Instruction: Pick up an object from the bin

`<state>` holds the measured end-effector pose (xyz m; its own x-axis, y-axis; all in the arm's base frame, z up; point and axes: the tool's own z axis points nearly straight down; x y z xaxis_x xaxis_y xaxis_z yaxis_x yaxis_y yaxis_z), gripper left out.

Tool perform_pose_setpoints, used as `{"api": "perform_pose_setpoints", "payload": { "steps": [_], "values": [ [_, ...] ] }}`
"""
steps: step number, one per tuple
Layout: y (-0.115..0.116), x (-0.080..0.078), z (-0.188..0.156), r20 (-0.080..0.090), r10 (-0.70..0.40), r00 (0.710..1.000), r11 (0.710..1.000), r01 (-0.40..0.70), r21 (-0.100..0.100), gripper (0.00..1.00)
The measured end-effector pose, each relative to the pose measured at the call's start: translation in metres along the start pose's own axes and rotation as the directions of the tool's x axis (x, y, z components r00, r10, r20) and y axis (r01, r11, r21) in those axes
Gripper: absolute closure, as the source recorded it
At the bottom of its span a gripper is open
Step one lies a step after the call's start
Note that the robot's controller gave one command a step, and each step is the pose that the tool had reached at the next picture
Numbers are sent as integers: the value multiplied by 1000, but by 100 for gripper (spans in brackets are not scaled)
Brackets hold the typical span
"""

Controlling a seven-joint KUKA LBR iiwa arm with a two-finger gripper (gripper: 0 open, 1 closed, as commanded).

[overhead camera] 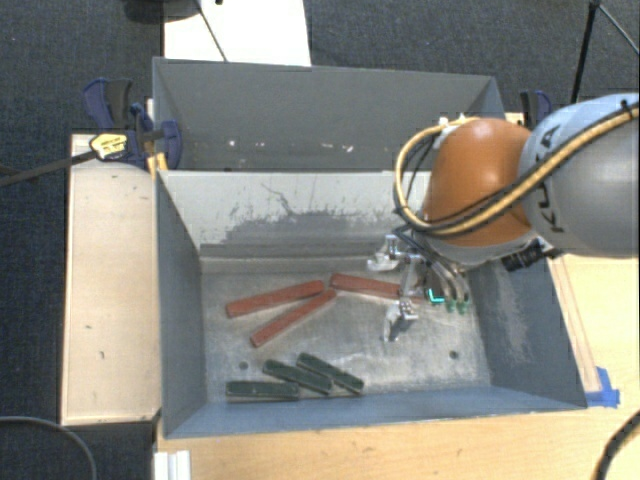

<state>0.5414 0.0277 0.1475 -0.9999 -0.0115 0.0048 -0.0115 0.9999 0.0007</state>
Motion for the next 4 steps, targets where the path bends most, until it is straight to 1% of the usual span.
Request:
{"api": "perform_pose_setpoints", "payload": {
  "steps": [1,2,3,4],
  "values": [
    [0,-2,-3,7,1,1000,1000,-1,0,0],
    [-8,-38,66,40,-182,983,983,182,2,100],
    [-11,-31,70,7,-180,984,984,180,2,0],
    [-11,-31,70,7,-179,984,984,179,2,0]
  ]
}}
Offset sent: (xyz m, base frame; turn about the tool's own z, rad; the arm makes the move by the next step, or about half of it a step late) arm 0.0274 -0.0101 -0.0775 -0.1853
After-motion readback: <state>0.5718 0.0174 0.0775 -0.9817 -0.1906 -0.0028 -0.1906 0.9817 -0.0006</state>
